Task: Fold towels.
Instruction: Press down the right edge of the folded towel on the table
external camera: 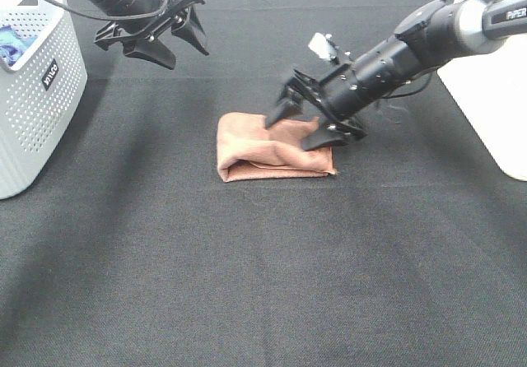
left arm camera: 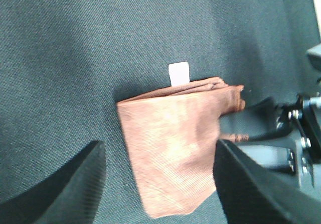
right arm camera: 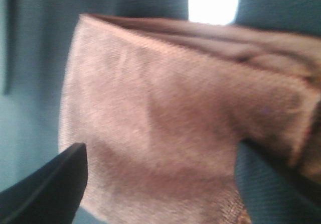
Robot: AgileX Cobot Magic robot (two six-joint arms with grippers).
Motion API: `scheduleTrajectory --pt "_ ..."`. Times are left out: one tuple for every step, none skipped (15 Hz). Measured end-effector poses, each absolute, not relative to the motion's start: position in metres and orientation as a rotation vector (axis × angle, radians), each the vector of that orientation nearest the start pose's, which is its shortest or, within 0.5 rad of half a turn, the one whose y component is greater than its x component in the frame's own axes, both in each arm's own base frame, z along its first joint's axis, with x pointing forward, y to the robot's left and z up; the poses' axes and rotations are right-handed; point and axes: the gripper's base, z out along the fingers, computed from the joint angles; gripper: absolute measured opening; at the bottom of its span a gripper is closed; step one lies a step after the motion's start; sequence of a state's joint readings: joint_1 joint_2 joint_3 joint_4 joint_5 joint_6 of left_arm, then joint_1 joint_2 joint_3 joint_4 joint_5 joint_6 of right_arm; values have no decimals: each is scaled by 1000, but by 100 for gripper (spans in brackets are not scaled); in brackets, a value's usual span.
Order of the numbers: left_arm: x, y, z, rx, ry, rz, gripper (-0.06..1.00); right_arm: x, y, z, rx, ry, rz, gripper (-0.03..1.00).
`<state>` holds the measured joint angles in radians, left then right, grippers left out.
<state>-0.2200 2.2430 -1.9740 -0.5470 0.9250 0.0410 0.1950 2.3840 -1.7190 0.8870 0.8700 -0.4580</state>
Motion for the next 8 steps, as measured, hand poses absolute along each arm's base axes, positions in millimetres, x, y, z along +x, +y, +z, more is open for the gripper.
scheduleTrajectory --pt "479 -146 225 41 2640 -743 60 460 144 102 -152 2771 952 76" --pt "479 -146 225 42 2641 -741 60 460 143 103 -175 2776 924 76" --pt "479 -146 225 44 2644 -741 60 460 141 106 -194 2778 893 76" --pt "478 -145 225 46 2646 -737 60 460 139 110 -207 2775 852 76" --pt "478 -145 225 48 2647 -735 60 462 134 116 -230 2766 752 76" --pt "478 -145 224 52 2649 -727 60 464 130 120 -238 2764 678 76" --pt "478 -145 224 53 2650 -725 60 464 126 122 -245 2769 607 76" --pt "478 -145 224 55 2650 -720 60 465 122 122 -249 2780 550 76"
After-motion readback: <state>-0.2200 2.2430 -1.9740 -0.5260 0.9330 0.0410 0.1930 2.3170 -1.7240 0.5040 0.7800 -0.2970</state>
